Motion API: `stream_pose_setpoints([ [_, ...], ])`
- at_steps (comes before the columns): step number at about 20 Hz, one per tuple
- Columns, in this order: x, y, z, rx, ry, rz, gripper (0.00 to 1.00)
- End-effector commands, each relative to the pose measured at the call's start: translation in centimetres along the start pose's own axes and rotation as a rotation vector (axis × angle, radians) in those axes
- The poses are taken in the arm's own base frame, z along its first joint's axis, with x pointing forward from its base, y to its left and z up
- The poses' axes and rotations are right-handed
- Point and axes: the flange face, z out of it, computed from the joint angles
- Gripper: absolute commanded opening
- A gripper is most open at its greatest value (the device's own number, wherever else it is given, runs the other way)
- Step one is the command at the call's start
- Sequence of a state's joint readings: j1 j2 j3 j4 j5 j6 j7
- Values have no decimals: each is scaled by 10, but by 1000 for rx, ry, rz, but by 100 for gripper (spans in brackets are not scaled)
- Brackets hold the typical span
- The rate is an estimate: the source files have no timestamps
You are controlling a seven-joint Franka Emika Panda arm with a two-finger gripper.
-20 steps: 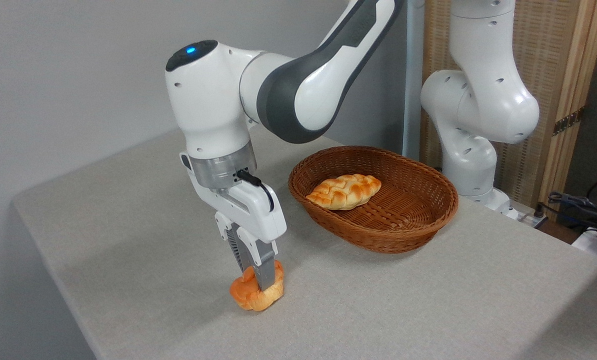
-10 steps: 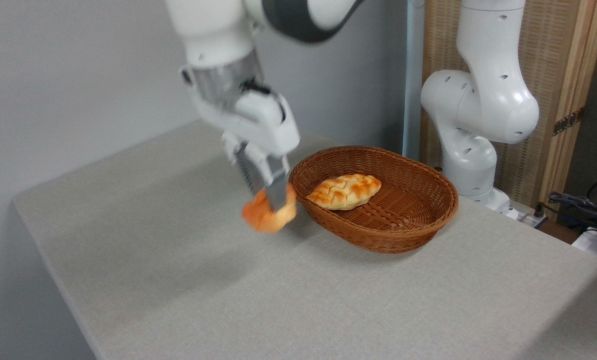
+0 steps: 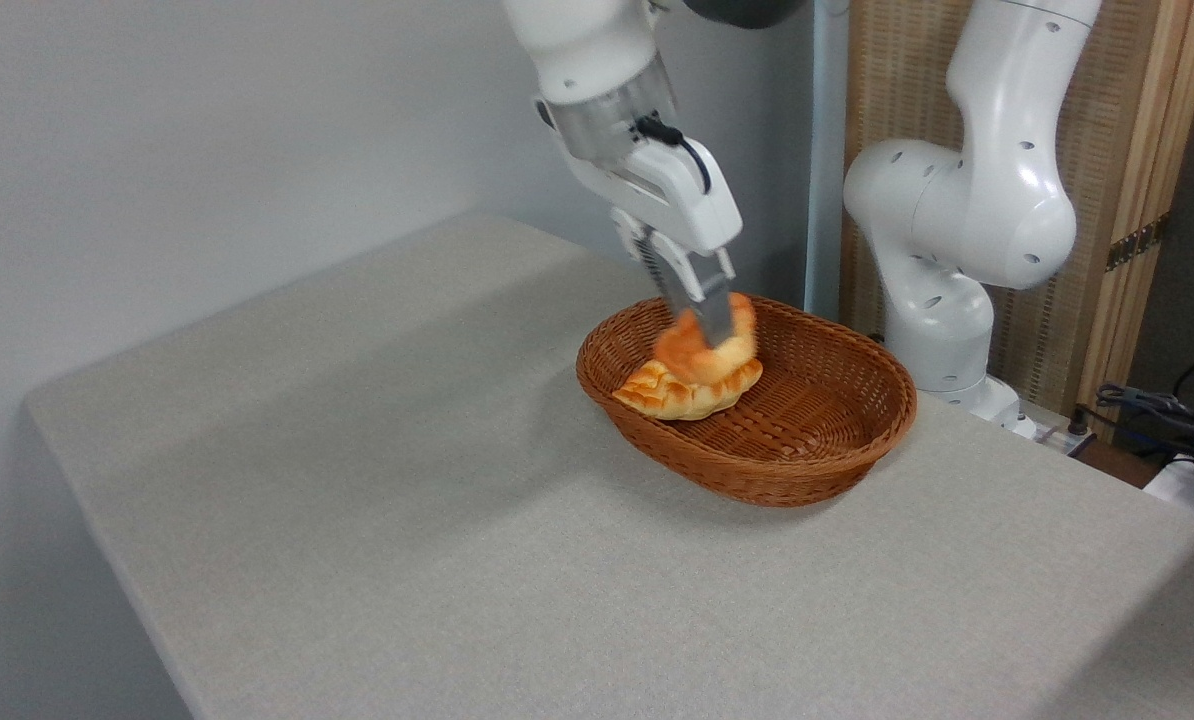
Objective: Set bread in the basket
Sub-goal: 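Lift the orange bun and carry it over the wicker basket, then lower the bun into the basket beside the lattice roll and open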
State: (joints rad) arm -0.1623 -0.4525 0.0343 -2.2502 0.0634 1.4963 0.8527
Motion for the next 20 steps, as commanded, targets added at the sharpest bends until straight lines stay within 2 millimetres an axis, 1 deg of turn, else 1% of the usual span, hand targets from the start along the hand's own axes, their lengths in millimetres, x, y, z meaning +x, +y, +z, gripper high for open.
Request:
stream_pose_setpoints([
  [1,3,9,25,-5,-90,53,41],
  [3,7,8,38,-14,-100,58,46],
  [5,9,6,51,-9,-101,62,57],
  [7,11,3,58,0,-91,62,60],
  [8,11,1,62,6,-88,61,68],
  [9,12,1,65,7,-87,61,71],
  [10,12,1,67,7,-87,61,74],
  [12,13,0,69,10,-88,64,83],
  [14,11,-2,75,20,-104,65,84],
  [15,11,-2,79,22,-114,67,87],
  [17,10,-2,81,20,-119,65,99],
  [18,10,-2,81,21,-118,63,100],
  [20,3,-9,78,15,-100,47,100],
])
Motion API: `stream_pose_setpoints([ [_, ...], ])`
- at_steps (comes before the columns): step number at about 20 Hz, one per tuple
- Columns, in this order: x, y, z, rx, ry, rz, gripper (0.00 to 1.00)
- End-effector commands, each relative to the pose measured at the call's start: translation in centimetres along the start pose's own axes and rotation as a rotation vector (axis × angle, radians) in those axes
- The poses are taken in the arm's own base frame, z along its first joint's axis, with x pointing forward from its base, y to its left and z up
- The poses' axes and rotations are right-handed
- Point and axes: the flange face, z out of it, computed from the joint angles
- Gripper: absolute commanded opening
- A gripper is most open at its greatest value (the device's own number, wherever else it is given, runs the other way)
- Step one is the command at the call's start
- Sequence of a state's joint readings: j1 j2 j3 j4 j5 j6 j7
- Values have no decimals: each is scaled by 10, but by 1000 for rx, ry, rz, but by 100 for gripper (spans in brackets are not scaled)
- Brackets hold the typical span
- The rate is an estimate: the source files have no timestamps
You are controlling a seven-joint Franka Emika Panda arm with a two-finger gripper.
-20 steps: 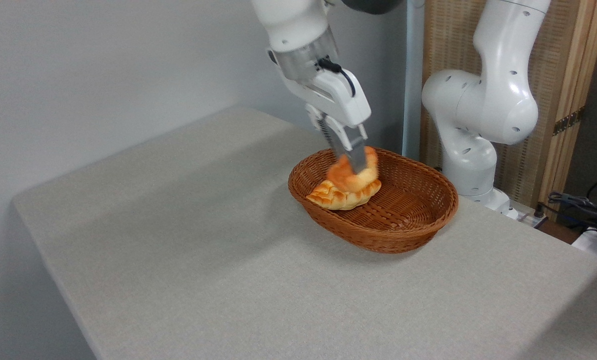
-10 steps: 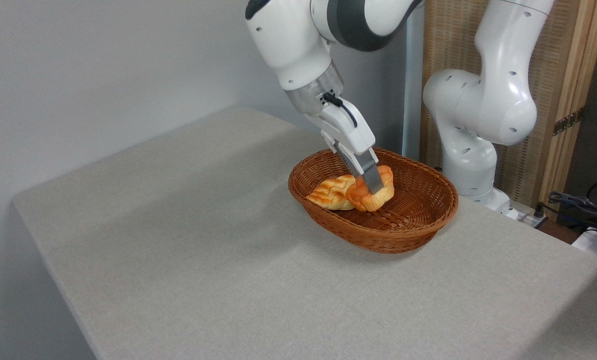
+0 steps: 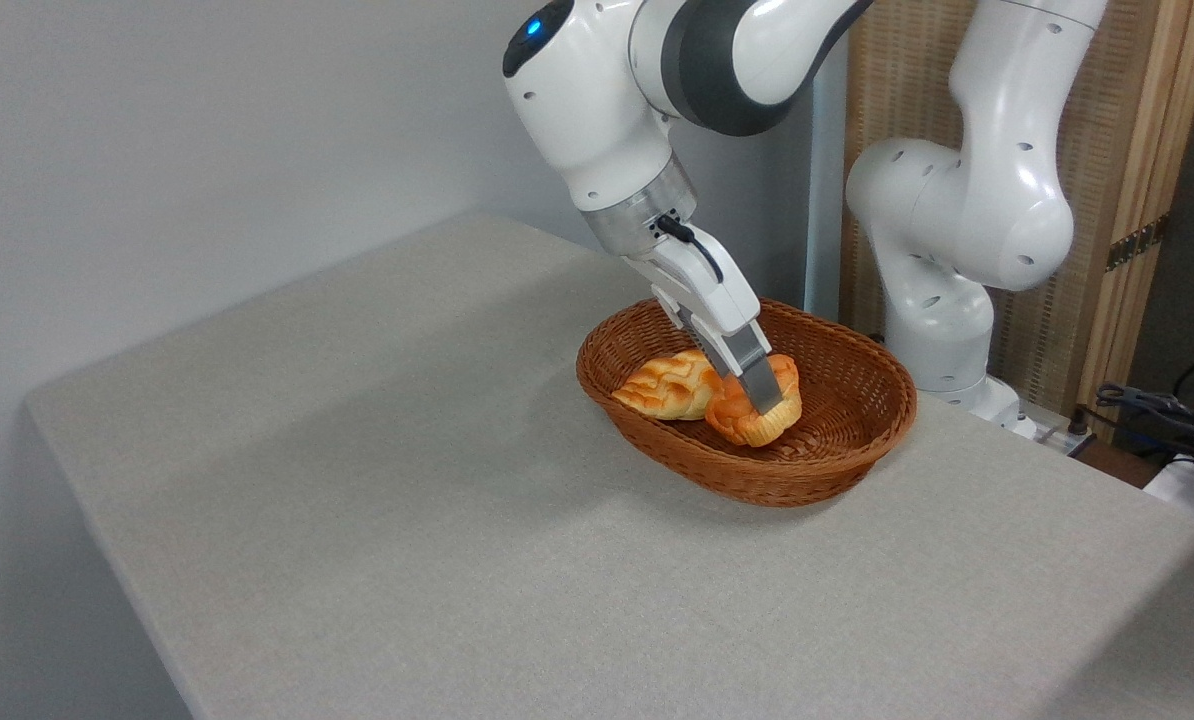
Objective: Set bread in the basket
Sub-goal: 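Lower the bun into the basket beside the lattice roll and open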
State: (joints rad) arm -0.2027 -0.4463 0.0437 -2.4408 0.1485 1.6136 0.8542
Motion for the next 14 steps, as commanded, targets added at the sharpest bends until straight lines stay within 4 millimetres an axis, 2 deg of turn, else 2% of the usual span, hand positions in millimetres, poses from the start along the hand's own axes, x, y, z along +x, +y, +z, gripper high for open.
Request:
stream_pose_setpoints([
  [1,-11,-8,-2,12,22,-8,100],
  [4,-12,-9,-7,20,31,-11,100],
  [7,-15,-13,-30,54,61,-18,100],
  [11,-16,-28,-94,143,151,-49,100],
  [14,3,-58,-143,148,226,-98,100],
])
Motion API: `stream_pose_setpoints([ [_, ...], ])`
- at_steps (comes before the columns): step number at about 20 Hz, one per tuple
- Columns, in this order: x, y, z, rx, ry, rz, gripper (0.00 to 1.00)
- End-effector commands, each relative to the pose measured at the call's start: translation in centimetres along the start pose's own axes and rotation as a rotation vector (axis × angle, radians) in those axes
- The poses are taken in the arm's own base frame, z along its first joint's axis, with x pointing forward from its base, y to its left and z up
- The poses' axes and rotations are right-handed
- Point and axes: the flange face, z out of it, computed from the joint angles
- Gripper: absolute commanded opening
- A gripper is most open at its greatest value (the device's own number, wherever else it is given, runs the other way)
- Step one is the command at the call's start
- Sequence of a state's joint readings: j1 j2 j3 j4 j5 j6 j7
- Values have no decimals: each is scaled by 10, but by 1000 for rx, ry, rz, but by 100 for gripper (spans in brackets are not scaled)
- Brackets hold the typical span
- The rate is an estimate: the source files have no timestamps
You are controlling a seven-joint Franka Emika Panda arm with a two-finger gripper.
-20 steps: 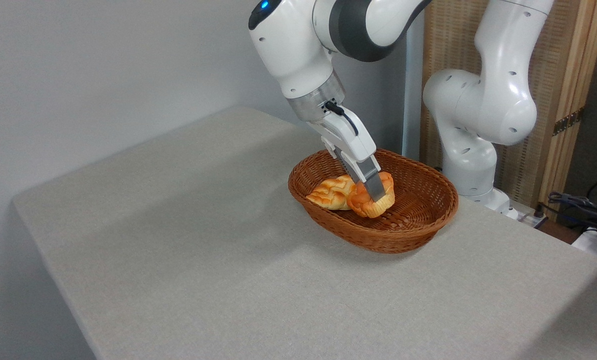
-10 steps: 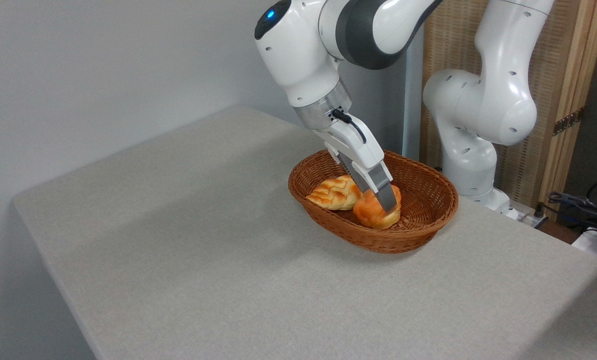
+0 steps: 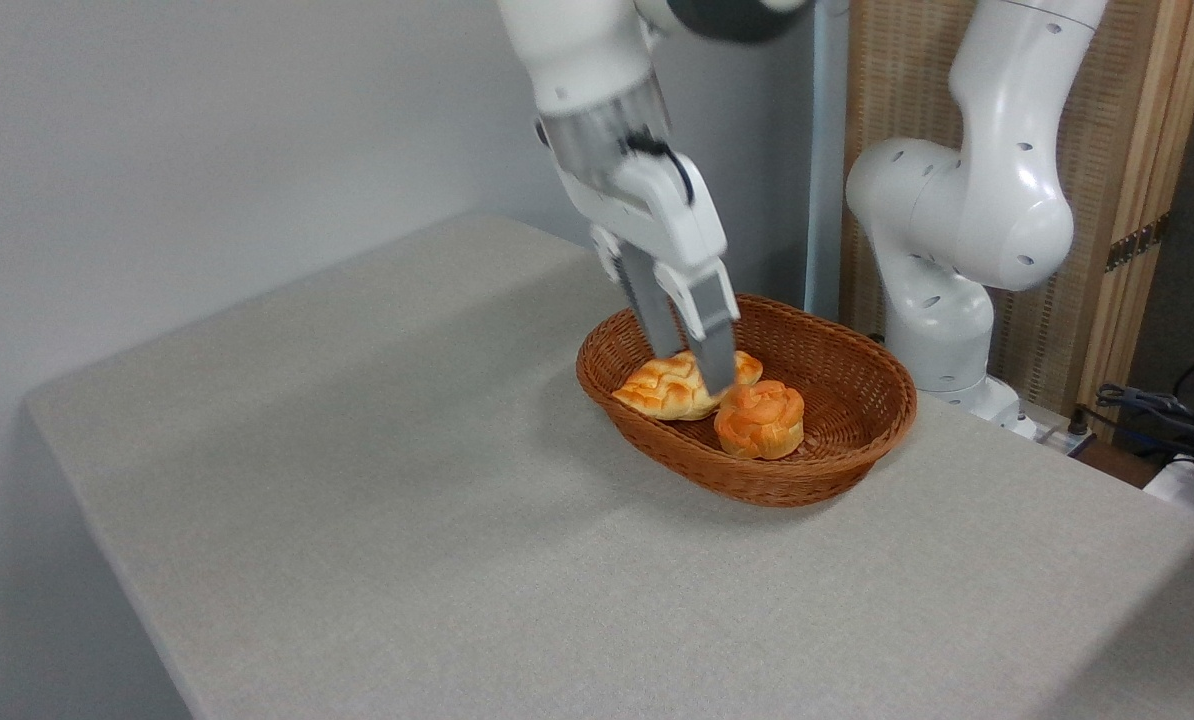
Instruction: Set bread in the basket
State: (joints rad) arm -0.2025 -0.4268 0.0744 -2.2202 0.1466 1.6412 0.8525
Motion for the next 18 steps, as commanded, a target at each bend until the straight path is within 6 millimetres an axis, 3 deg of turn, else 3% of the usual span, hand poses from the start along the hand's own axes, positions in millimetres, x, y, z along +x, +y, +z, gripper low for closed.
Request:
stream_pose_setpoints([
  [1,39,-51,-46,-9,94,-74,100],
  [4,57,-82,-81,37,142,-111,100],
  [7,66,-99,-107,84,174,-115,100],
  [9,58,-112,-116,97,191,-144,100],
  [15,44,-117,-118,49,183,-183,100],
  [18,27,-124,-112,-23,195,-221,100],
])
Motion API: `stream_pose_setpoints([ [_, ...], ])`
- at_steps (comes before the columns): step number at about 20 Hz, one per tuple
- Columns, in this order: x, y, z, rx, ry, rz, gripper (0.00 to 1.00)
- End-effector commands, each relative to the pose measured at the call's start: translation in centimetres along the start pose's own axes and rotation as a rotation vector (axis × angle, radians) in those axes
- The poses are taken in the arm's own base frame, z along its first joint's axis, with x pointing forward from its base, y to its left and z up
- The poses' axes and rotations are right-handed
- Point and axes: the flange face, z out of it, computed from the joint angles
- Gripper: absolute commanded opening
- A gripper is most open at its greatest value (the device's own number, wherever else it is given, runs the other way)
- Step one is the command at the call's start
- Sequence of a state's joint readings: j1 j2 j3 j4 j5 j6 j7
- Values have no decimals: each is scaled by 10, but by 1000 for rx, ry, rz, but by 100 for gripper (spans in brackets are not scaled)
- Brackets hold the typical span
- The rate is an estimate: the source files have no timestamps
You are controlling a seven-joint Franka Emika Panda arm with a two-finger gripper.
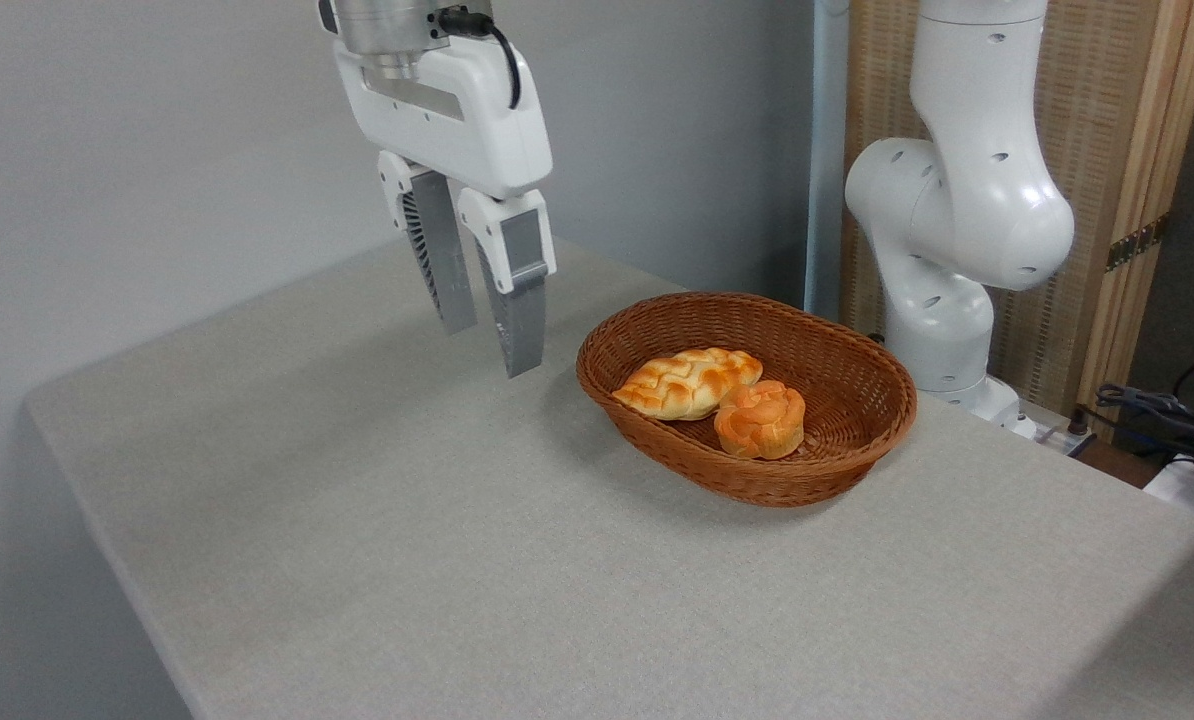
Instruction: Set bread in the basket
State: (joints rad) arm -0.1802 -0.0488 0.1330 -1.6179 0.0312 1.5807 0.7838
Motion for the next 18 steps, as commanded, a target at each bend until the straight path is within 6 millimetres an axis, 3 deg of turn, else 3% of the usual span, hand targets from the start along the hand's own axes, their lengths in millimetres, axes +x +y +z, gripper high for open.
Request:
stream_pose_setpoints([
  [1,-10,-10,-1,-77,11,-43,100],
  [9,10,8,10,-97,-26,0,100],
  [13,12,4,19,-109,-38,-3,100],
  [18,7,-7,13,-77,-5,-21,100],
])
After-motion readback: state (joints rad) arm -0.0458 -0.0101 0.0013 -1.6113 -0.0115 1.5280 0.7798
